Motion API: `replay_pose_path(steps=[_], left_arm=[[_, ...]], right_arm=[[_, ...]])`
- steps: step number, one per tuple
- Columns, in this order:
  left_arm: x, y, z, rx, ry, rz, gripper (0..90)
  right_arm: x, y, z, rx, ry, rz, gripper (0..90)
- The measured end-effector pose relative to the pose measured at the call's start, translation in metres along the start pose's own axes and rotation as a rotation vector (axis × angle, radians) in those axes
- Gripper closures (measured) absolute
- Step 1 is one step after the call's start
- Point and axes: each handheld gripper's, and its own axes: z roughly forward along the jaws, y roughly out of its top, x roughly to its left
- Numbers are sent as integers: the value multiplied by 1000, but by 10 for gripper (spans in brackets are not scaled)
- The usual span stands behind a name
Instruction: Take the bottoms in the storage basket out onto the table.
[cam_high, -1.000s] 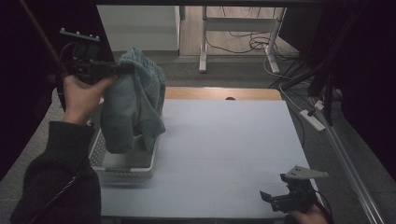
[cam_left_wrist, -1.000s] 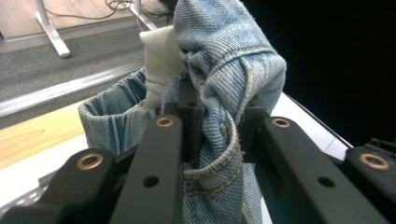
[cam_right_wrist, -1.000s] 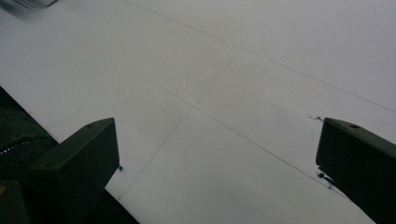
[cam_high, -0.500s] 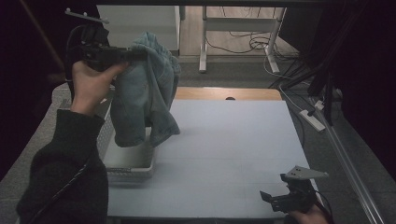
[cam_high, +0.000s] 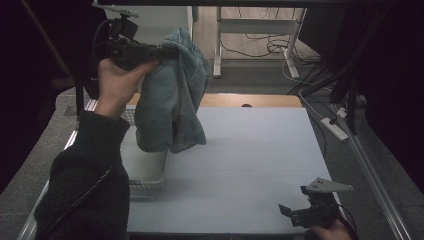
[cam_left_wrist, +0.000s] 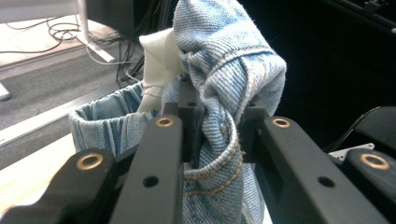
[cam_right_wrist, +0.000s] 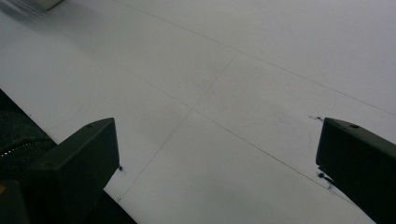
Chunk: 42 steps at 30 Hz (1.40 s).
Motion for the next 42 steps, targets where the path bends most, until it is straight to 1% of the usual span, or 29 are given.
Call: replay_pose_path(steps=[7, 9, 14, 18, 24, 30, 37, 39, 42], left_arm=[[-13, 7, 13, -6, -55, 18, 759], [-16, 8, 18, -4, -62, 22, 759], [-20, 7, 33, 20, -81, 29, 759], [-25, 5, 48, 37, -95, 43, 758], [-32, 1, 69, 63, -95, 70, 757], [-36, -6, 92, 83, -87, 92, 756], [-38, -19, 116, 97, -97, 109, 754], [-39, -24, 123, 110, -89, 122, 753], [-38, -31, 132, 127, -77, 127, 752]], right_arm=[[0, 0, -1, -7, -1, -2, 0], [0, 0, -1, -8, -2, -3, 0], [0, 0, -1, -11, -3, -4, 0], [0, 0, -1, -11, -4, -6, 0], [0, -1, -1, -12, -3, -9, 0], [1, -1, -1, -15, -2, -14, 0], [0, -1, -2, -18, 1, -12, 0], [0, -1, -2, -19, 2, -13, 0], [0, -1, -2, -19, 2, -14, 0]])
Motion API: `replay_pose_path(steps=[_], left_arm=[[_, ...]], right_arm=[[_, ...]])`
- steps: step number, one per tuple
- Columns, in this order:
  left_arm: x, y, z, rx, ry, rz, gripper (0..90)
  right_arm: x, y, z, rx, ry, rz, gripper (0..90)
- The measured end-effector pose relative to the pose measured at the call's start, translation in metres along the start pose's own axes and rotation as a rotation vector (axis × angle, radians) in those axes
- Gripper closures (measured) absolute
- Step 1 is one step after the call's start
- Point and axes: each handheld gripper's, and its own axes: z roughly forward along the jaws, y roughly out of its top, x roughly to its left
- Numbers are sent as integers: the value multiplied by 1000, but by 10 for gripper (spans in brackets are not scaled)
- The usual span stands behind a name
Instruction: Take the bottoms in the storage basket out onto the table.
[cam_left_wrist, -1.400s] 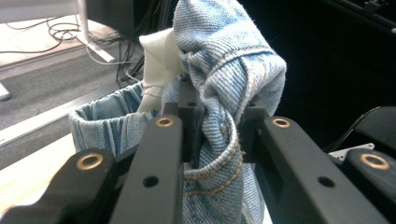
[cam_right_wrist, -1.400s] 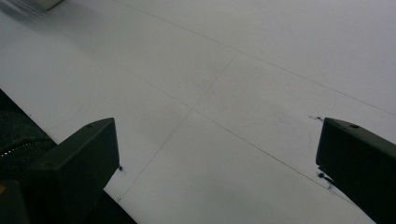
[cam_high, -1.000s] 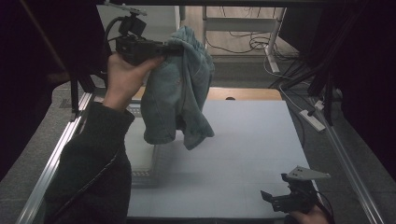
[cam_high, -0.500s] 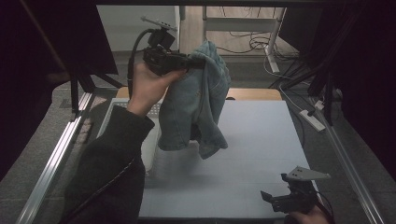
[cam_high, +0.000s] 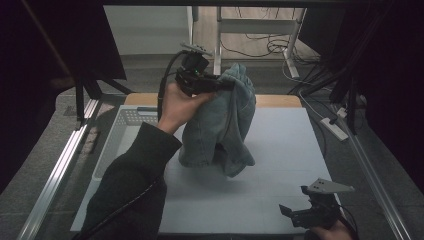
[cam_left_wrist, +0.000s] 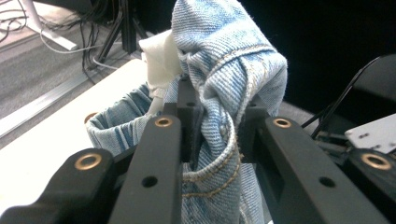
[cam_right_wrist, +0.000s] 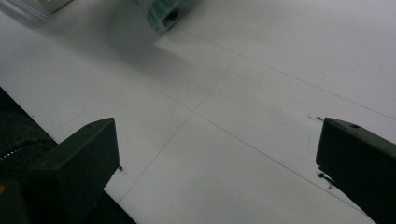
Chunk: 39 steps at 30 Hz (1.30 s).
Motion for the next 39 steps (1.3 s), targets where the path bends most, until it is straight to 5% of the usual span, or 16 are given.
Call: replay_pose_path(steps=[15, 27, 39], left_arm=[[18, -44, 50, 73, -9, -47, 739], [34, -86, 77, 143, 31, -78, 726], [30, -119, 111, 268, 92, 16, 709]], right_arm=[[1, 0, 0, 4, 4, -5, 0], [2, 0, 1, 10, 3, -16, 0], [2, 0, 1, 16, 3, -23, 0]])
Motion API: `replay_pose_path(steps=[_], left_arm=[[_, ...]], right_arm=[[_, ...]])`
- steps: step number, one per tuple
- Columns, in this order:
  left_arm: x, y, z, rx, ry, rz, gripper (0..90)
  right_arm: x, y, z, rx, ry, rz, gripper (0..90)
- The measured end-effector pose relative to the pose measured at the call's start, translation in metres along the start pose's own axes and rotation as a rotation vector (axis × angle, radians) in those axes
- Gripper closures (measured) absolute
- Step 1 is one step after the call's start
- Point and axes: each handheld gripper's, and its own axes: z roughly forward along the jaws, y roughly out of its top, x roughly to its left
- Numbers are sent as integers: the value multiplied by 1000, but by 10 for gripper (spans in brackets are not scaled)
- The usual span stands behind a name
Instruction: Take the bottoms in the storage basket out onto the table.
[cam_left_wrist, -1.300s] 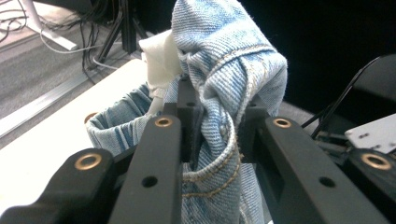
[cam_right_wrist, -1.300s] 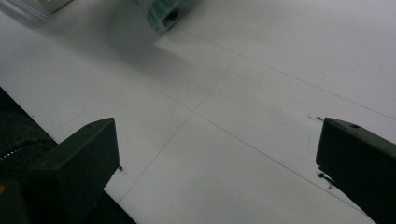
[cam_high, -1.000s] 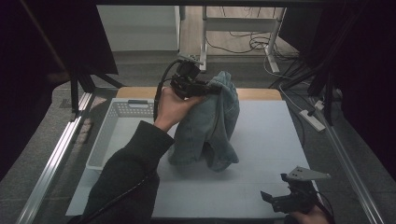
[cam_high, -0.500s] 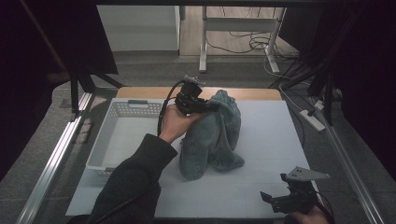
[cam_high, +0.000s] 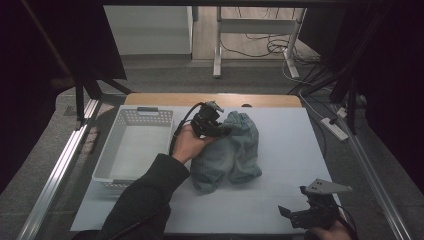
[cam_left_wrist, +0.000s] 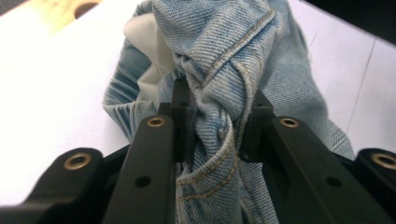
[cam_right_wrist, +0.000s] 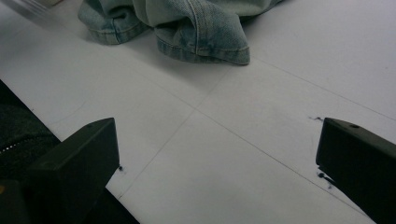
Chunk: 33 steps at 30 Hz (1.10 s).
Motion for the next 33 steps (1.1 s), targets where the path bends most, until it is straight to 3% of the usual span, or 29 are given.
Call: replay_pose_path(steps=[3, 7, 20, 25, 33], left_arm=[[-3, -4, 9, 33, 25, 34, 705], [-5, -10, 22, 70, 55, 45, 691], [3, -31, 50, 155, 60, 1, 624], [3, -37, 58, 162, 46, -12, 565], [-3, -40, 66, 167, 66, 10, 460]], right_arm=[[0, 0, 0, 1, 0, -5, 0], [1, 0, 0, 0, 1, -8, 0], [2, 0, 1, 7, 0, -15, 0], [2, 0, 1, 9, 0, -19, 0], [3, 1, 2, 15, 1, -26, 0]])
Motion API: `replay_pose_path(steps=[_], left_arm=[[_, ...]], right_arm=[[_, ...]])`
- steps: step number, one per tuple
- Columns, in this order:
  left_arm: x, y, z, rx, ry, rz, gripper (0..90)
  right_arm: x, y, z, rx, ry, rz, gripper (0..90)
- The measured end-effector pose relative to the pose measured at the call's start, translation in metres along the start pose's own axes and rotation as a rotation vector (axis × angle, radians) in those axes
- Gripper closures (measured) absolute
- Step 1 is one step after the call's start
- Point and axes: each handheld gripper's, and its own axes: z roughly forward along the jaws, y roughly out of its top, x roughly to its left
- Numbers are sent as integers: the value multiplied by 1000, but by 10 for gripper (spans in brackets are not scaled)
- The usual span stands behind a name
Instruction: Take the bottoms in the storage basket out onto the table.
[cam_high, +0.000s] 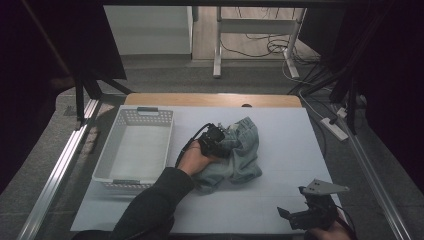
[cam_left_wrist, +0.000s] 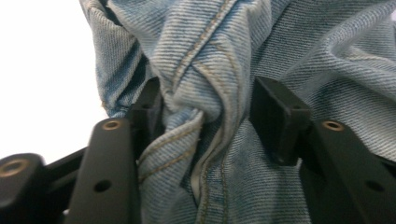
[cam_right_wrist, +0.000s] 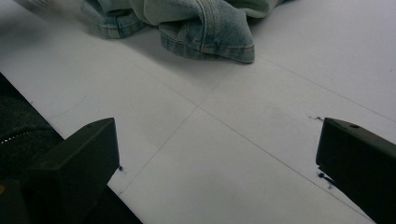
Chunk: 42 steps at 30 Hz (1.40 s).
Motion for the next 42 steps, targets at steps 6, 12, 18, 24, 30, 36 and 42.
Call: replay_pose_path(steps=[6, 12, 18, 24, 30, 36, 42], left_arm=[[-2, -1, 2, -10, 20, -3, 349], [4, -4, 2, -24, 4, -33, 243], [7, -4, 1, -26, -7, -62, 199], [9, -5, -1, -46, -43, -74, 158], [11, -6, -3, -64, -79, -88, 102], [15, -8, -5, -87, -133, -107, 15], [16, -9, -7, -112, -158, -108, 0]], right_arm=[[0, 0, 0, 5, 1, -11, 0], [0, 0, 0, 5, 2, -10, 0], [1, 0, 1, 4, 3, -12, 0], [1, 0, 1, 6, 4, -16, 0], [1, 0, 1, 10, 3, -20, 0], [1, 0, 1, 10, 3, -22, 0], [2, 0, 1, 12, 4, -25, 0]])
